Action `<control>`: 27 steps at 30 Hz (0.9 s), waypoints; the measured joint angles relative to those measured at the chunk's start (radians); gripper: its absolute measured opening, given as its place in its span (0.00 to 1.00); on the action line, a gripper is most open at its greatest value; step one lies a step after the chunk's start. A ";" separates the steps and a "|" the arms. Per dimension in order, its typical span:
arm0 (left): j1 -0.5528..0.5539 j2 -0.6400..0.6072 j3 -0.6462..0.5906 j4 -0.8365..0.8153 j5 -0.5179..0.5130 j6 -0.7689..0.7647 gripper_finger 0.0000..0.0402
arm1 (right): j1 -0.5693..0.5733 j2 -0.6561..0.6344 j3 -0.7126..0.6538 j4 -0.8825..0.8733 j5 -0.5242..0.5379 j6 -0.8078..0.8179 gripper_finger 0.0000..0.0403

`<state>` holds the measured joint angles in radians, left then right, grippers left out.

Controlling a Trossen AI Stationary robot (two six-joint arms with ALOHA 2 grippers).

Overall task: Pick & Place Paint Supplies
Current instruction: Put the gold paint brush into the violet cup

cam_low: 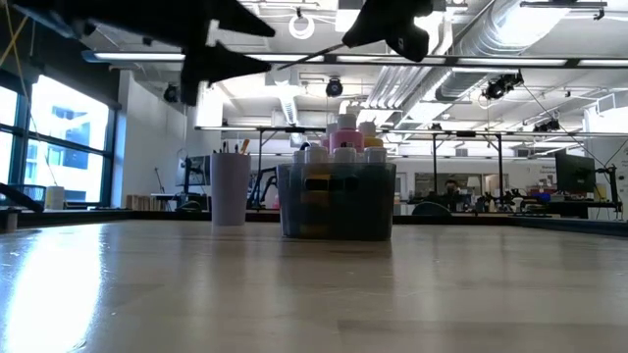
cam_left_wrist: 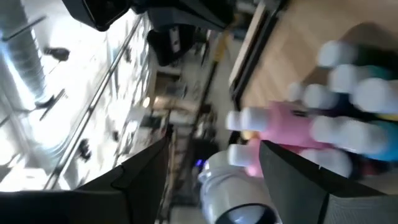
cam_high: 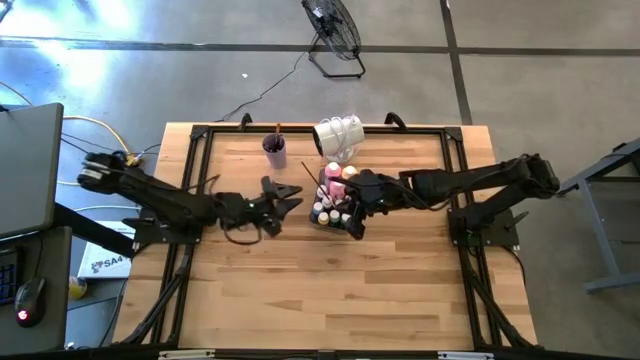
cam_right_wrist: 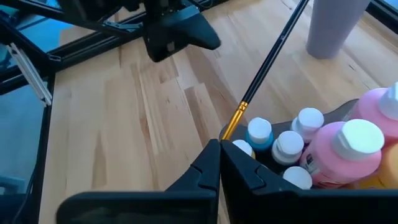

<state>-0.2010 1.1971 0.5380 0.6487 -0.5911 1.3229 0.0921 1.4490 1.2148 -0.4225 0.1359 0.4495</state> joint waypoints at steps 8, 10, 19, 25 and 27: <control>-0.022 0.177 0.217 -0.079 -0.121 0.009 0.61 | 0.000 0.012 0.000 0.005 0.002 -0.002 0.00; -0.022 0.209 0.257 -0.138 -0.121 0.008 0.61 | 0.000 0.013 0.000 0.001 0.003 -0.007 0.00; -0.022 0.297 0.330 -0.197 -0.121 -0.022 0.60 | 0.000 0.015 0.000 -0.013 0.000 -0.009 0.00; -0.022 0.313 0.354 -0.194 -0.116 -0.065 0.50 | 0.000 0.015 0.000 -0.014 0.005 -0.010 0.01; -0.022 0.313 0.354 -0.193 -0.100 -0.090 0.46 | 0.000 0.015 0.000 -0.014 0.012 -0.010 0.01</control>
<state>-0.2226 1.5097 0.8917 0.4559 -0.6909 1.2326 0.0918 1.4643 1.2148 -0.4362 0.1481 0.4397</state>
